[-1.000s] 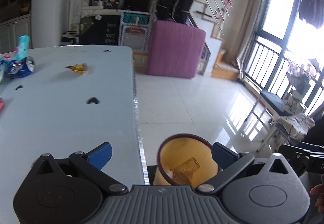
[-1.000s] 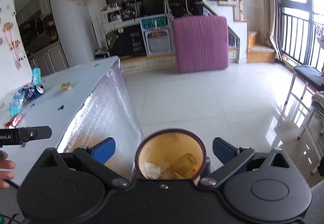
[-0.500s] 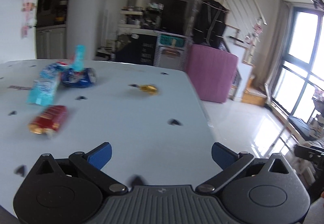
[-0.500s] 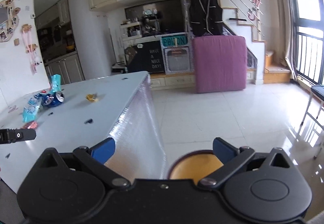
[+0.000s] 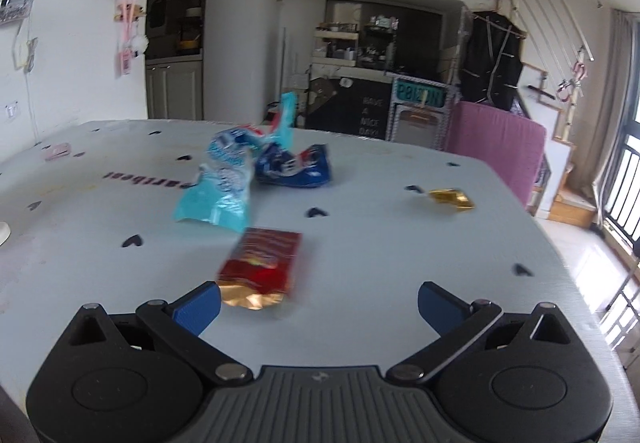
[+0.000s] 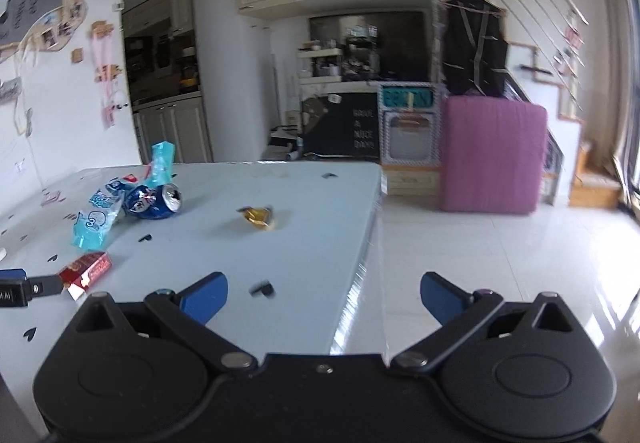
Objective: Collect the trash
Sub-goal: 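Move both tools back from the bin toward the table trash, then grasp the red snack packet with the left tool while the right tool grasps the gold wrapper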
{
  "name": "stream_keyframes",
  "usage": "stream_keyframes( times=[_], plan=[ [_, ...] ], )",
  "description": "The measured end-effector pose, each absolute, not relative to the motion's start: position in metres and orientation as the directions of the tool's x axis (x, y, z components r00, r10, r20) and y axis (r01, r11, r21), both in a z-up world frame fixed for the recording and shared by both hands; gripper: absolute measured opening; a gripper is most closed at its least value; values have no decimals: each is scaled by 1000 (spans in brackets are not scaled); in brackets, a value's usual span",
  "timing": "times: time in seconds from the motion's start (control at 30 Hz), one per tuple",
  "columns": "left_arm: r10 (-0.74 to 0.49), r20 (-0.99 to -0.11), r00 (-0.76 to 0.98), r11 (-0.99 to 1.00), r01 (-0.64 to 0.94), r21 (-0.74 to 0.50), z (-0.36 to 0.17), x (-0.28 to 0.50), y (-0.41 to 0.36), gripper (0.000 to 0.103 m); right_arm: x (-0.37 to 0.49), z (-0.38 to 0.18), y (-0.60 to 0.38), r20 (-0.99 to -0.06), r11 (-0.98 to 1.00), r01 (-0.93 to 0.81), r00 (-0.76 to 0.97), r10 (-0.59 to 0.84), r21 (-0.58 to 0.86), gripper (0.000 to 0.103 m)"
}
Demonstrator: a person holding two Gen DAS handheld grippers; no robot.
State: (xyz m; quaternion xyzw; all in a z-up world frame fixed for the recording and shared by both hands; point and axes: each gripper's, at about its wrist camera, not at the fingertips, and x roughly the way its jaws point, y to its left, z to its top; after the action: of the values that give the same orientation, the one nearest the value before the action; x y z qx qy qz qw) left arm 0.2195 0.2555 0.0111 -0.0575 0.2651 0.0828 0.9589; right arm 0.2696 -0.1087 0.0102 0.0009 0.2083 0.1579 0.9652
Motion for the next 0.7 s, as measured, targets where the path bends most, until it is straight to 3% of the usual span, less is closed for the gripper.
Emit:
stream_keyframes(
  times=[0.37, 0.43, 0.7],
  plan=[
    [89, -529, 844, 984, -157, -84, -10, 250, 294, 103, 380, 13, -23, -465, 901, -433, 796, 388, 13, 102],
    [76, -530, 844, 984, -149, -97, -13, 253, 298, 103, 399, 6, -9, -480, 898, -439, 793, 376, -22, 90],
    [33, -525, 850, 986, -115, -124, -18, 261, 305, 103, 459, -18, 35, -556, 855, -498, 756, 345, -147, 75]
  ],
)
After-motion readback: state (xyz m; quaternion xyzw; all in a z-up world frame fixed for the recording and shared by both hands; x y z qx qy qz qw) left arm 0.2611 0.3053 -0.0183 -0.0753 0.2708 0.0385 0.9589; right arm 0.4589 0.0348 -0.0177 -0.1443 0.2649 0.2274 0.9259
